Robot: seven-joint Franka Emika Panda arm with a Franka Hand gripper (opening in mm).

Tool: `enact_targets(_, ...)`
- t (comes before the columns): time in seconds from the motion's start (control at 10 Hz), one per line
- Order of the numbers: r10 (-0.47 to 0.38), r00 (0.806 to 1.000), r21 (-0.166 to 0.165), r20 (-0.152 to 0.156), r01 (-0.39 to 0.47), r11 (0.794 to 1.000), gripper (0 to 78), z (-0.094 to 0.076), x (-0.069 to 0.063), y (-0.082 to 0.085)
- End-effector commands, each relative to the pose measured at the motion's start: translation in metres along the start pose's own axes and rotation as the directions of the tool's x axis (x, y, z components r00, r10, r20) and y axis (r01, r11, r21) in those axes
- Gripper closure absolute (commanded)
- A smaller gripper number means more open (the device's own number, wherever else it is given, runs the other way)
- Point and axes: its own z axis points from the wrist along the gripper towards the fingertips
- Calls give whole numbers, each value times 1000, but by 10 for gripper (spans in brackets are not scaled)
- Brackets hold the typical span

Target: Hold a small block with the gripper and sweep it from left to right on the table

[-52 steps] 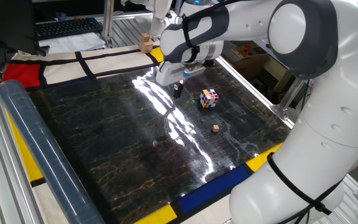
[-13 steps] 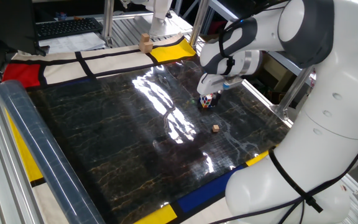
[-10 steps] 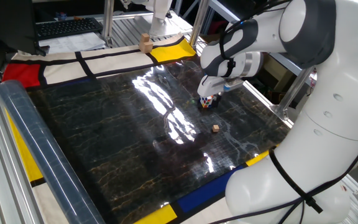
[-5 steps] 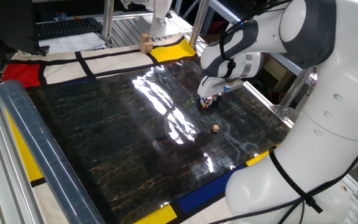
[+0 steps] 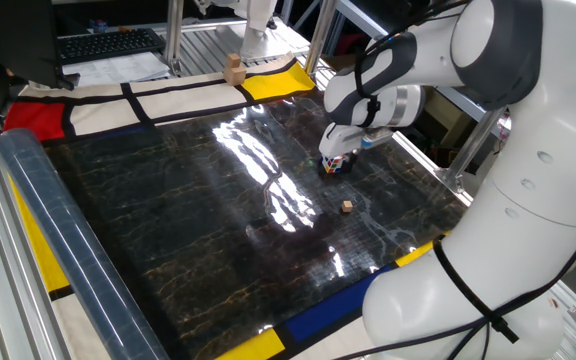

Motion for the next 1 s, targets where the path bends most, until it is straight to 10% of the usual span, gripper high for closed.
enact_targets(0.1,-4,1000,5,3,4,1000,776,1,1,-9)
enact_targets(1.0,8,998,-42,-63,-11,999,776,6,7,-25)
